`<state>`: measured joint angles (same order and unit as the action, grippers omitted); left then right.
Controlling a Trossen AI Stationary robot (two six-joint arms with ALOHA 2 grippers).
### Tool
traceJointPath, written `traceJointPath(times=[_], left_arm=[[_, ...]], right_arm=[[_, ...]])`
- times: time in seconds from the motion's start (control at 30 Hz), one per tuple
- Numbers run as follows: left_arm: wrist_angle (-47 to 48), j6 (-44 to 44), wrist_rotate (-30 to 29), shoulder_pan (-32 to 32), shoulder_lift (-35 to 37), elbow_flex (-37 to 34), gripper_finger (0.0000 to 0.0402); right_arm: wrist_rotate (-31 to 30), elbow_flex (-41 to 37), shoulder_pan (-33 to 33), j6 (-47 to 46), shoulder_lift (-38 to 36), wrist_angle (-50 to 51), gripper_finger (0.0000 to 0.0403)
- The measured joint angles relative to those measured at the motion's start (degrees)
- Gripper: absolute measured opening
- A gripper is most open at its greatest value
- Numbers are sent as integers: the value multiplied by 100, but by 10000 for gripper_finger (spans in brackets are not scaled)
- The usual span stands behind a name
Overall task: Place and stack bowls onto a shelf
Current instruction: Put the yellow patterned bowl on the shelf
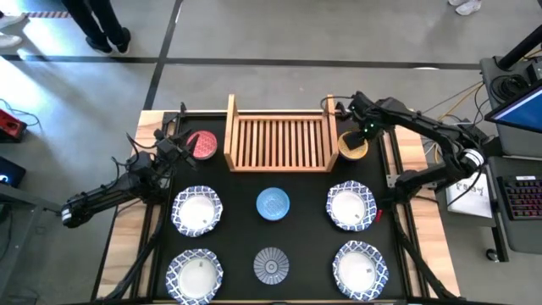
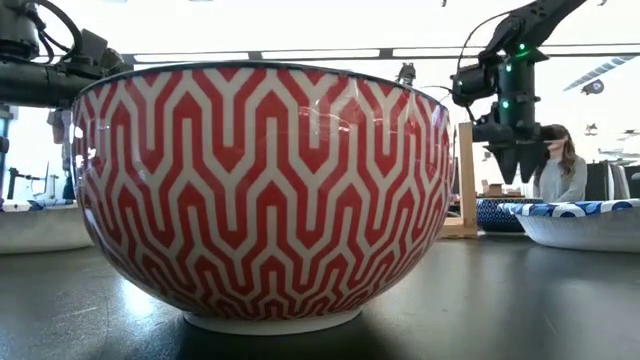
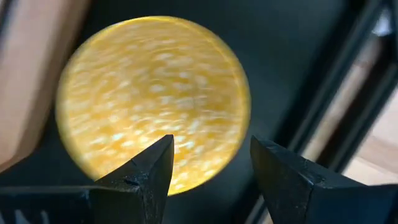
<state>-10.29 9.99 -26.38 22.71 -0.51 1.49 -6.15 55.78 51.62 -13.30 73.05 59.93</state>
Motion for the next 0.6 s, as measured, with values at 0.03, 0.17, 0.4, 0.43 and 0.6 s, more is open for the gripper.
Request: traceJointPath(times=[0.03,0.17,0.4,0.43,0.6], left_arm=[[4,0,0,0,0,0,134],[12,0,-1,1,0,0,134],[21,0,-1,-1,-2,0,134],[21,-1,-1,1,-4,1,134],[21,0,0,-1,-4,1,134]], right_arm=[[-10,-4,110,-2,23,9,201],[280,-10,318,-5,109,-85,201],[340,-67,334,-191,427,-92,201],[339,-83,334,-194,496,-95,201],[312,-104,330,-214,795,-362,201]])
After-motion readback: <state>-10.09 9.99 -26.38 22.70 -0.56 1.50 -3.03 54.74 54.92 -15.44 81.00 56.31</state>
